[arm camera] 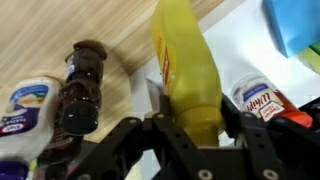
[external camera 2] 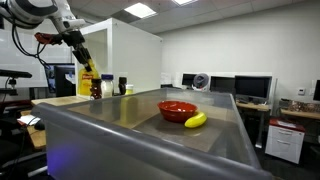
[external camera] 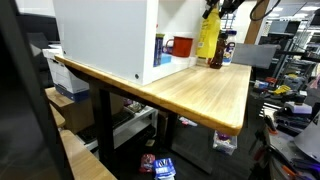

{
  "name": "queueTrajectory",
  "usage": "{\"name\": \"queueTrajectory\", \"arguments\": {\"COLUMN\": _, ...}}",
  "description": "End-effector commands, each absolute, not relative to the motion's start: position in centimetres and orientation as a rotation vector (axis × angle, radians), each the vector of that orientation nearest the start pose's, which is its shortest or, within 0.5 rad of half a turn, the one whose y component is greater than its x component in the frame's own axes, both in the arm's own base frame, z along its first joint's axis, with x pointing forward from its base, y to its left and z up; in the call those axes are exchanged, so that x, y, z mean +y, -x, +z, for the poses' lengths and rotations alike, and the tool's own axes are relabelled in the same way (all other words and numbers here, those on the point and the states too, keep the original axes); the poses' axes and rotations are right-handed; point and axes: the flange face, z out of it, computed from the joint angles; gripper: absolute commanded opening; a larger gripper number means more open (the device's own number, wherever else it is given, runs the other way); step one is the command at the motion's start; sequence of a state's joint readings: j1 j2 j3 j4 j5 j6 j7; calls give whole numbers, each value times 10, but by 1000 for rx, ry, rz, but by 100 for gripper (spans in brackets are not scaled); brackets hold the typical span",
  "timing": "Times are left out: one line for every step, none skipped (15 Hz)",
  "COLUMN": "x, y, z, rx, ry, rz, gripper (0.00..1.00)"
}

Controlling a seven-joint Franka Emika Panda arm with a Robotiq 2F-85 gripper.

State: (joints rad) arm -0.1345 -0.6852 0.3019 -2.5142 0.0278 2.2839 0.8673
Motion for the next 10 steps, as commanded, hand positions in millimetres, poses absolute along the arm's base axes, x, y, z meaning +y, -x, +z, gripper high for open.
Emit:
{"name": "queueTrajectory", "arguments": {"x": 80, "y": -367, "z": 541, "rx": 1354, "ry": 2717, "rz": -722, "gripper": 26}}
{"name": "queueTrajectory", "arguments": {"x": 81, "y": -366, "z": 539, "rx": 1411, "ry": 2702, "rz": -731, "gripper": 26}}
{"name": "queueTrajectory", "arguments": {"x": 83, "y": -365, "z": 537, "rx": 1458, "ry": 2685, "rz": -733, "gripper": 26}}
{"name": "queueTrajectory", "arguments": {"x": 84, "y": -363, "z": 535, "rx": 1521, "ry": 2676, "rz": -747, "gripper": 26}}
{"name": "queueTrajectory", "arguments": {"x": 87, "y": -363, "z": 533, "rx": 1570, "ry": 2664, "rz": -765, "gripper": 26}}
{"name": "queueTrajectory", "arguments": {"x": 89, "y": -361, "z": 531, "rx": 1622, "ry": 2658, "rz": -788, "gripper": 26}}
{"name": "queueTrajectory", "arguments": {"x": 92, "y": -360, "z": 529, "rx": 1704, "ry": 2650, "rz": -806, "gripper": 26}}
{"name": "queueTrajectory", "arguments": {"x": 93, "y": -359, "z": 528, "rx": 1734, "ry": 2644, "rz": -818, "gripper": 26}}
{"name": "queueTrajectory", "arguments": {"x": 95, "y": -357, "z": 526, "rx": 1784, "ry": 2641, "rz": -824, "gripper": 26}}
{"name": "queueTrajectory", "arguments": {"x": 95, "y": -355, "z": 524, "rx": 1820, "ry": 2635, "rz": -832, "gripper": 26}}
